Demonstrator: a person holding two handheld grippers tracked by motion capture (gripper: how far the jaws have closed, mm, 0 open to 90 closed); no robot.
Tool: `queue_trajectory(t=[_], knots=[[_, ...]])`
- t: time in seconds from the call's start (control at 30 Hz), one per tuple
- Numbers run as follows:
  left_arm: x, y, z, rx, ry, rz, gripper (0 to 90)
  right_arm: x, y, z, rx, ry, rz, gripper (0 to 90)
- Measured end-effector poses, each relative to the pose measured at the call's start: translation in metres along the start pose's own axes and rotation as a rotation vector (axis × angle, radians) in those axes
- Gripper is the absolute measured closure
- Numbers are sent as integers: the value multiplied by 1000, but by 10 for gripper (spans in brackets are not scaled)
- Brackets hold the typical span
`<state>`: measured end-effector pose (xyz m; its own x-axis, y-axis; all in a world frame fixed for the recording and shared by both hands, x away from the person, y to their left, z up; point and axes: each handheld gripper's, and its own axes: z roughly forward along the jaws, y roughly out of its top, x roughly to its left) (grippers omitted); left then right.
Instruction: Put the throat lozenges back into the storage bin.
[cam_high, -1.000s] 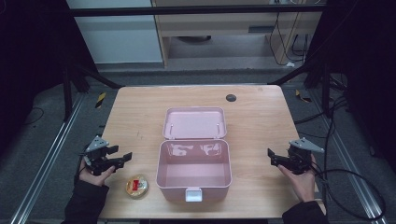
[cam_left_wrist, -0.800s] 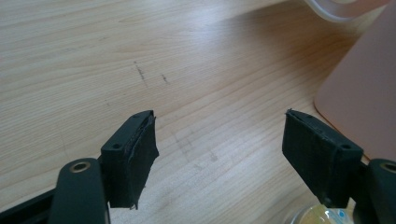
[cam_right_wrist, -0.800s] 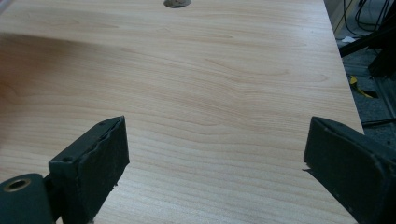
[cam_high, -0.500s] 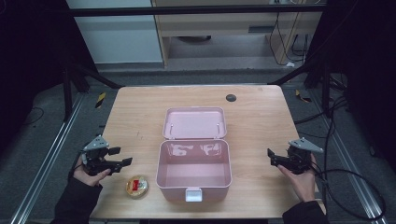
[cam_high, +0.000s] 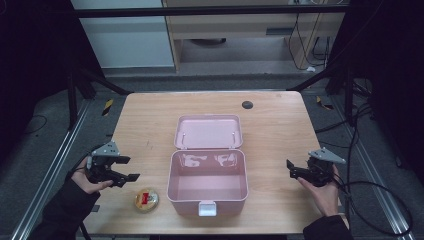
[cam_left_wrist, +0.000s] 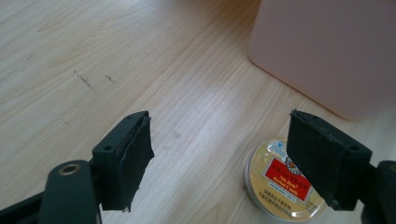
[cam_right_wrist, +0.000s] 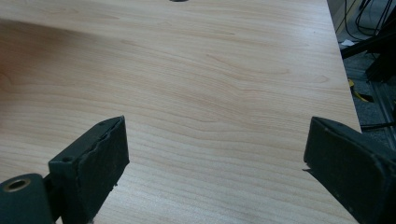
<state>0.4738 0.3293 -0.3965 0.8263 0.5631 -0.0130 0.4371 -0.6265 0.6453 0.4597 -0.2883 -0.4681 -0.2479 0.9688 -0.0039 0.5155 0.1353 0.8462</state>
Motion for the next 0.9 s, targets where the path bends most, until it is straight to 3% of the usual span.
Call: queue_trajectory(t=[0.33, 0.47, 0.9], knots=[[-7, 7, -11, 82, -35, 111, 201, 1, -1, 2, 13, 9, -21, 67], [-9, 6, -9, 132, -54, 140, 197, 2, -1, 2, 16, 11, -26, 65], [-24, 11, 3, 224, -80, 236, 141, 1, -1, 1, 26, 12, -41, 57]])
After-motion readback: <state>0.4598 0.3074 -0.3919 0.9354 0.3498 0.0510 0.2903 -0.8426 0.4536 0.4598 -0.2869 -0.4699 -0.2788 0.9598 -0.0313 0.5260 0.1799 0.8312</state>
